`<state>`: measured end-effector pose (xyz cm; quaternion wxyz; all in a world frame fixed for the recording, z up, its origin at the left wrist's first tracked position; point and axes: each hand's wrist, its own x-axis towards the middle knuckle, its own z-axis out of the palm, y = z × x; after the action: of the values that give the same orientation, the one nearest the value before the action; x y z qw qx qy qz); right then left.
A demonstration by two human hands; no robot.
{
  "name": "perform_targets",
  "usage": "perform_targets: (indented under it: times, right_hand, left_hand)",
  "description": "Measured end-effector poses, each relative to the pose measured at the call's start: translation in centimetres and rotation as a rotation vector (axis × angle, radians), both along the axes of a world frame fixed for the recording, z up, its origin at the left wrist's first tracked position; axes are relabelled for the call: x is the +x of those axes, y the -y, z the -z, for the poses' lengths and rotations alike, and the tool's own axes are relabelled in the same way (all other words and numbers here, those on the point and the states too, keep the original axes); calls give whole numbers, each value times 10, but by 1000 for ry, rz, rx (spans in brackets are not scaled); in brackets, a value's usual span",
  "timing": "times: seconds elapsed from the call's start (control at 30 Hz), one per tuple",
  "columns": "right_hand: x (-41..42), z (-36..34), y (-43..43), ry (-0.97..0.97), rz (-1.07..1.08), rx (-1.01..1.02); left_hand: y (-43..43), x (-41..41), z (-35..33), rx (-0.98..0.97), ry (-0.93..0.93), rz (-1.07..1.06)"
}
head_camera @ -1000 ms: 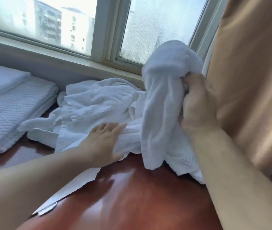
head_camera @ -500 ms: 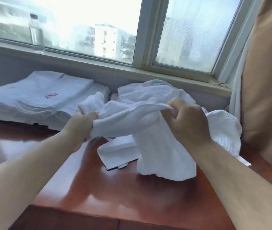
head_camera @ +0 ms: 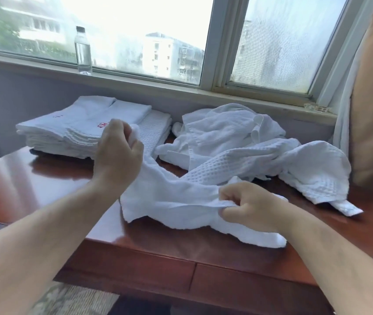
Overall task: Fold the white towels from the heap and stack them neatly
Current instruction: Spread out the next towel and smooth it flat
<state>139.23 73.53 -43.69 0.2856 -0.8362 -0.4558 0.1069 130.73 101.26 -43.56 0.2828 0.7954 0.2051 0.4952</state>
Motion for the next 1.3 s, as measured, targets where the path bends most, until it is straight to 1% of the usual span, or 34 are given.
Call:
perform_targets:
  times: [0.03, 0.07, 0.1, 0.13, 0.17, 0.2, 0.23, 0.27, 0.3, 0.33, 0.37, 0.4, 0.43, 0.5, 0.57, 0.6, 0.63, 0.7, 0.77, 0.8, 0.83, 0.87, 0.9, 0.93, 0.97, 1.0, 1.03, 1.07, 1.1, 1.13, 1.17, 1.2, 1.3]
  right_hand:
    - [-3, -4, -2, -58, 6, 85]
    - [-5, -10, -3, -123, -1, 111]
    - [-7, -15, -5, -178, -21, 62]
    - [-8, -16, -5, -225, -50, -52]
    - [-9, -15, -5, -275, -53, -154]
    - [-9, -10, -3, -308, -21, -193]
    - [-8, -2, -3, -311, 35, -173]
    - [-6, 6, -3, -245, 116, -117]
    - [-2, 14, -1, -101, 210, -78]
    - [4, 22, 1, 65, 293, -78]
    - [7, 27, 2, 176, 351, -96]
    - [8, 33, 2, 213, 381, -129]
    - [10, 38, 1, 180, 399, -165]
    - [11, 45, -7, 69, 409, -237]
    - [12, 52, -16, 55, 413, -298]
    - [13, 53, -20, 78, 426, -290]
    - [15, 51, -21, 110, 456, -249]
    - [21, 43, -18, 170, 520, -106]
    - [32, 28, -3, 181, 600, 58]
    - [39, 20, 7, 181, 665, 117]
    - [45, 13, 17, 220, 744, 101]
    - [50, 7, 26, 314, 823, -28]
    - [53, 5, 31, 435, 879, -217]
    - [53, 5, 33, 539, 884, -351]
    - [50, 7, 31, 599, 824, -355]
    - [44, 10, 23, 592, 715, -262]
    - [35, 13, 13, 508, 560, -137]
    - [25, 18, 2, 393, 401, -64]
    - [17, 25, -11, 313, 264, -76]
    - [11, 33, -25, 289, 168, -132]
    - [8, 42, -39, 287, 118, -187]
    - [7, 51, -52, 303, 112, -225]
    - [5, 68, -85, 439, 197, -221]
  left_hand:
    - [0, 2, -4, -75, 28, 86]
    - [1, 4, -6, -194, 47, 223]
    - [4, 6, -8, -354, 45, 418]
    - [8, 6, -9, -461, -16, 571]
    - [11, 6, -3, -470, -113, 650]
    - [12, 5, 6, -328, -249, 623]
    - [12, 2, 18, -134, -342, 530]
    - [12, -2, 30, 46, -367, 429]
    - [10, -7, 43, 179, -346, 373]
    - [10, -14, 55, 242, -332, 351]
    - [9, -21, 65, 257, -329, 348]
    - [8, -25, 74, 249, -342, 357]
    - [7, -27, 82, 249, -384, 390]
    - [8, -25, 95, 321, -559, 469]
    - [10, -20, 100, 425, -729, 502]
    - [11, -16, 100, 457, -775, 508]
    - [12, -12, 100, 474, -788, 522]
    - [12, -5, 96, 448, -733, 595]
    - [16, 3, 89, 290, -623, 722]
    - [18, 6, 86, 204, -542, 751]
    - [20, 10, 83, 155, -447, 721]
    - [21, 14, 82, 164, -352, 640]
    - [20, 19, 82, 200, -292, 530]
    - [18, 25, 83, 224, -284, 417]
    - [14, 32, 84, 208, -344, 310]
    - [10, 37, 85, 144, -442, 225]
    - [6, 41, 86, 54, -538, 161]
    - [1, 44, 88, -20, -598, 105]
    - [-4, 46, 89, -58, -618, 48]
    - [-10, 46, 91, -69, -614, -10]
    - [-18, 46, 93, -82, -602, -58]
    - [-26, 46, 93, -109, -605, -88]
    - [-48, 45, 89, -199, -695, -129]
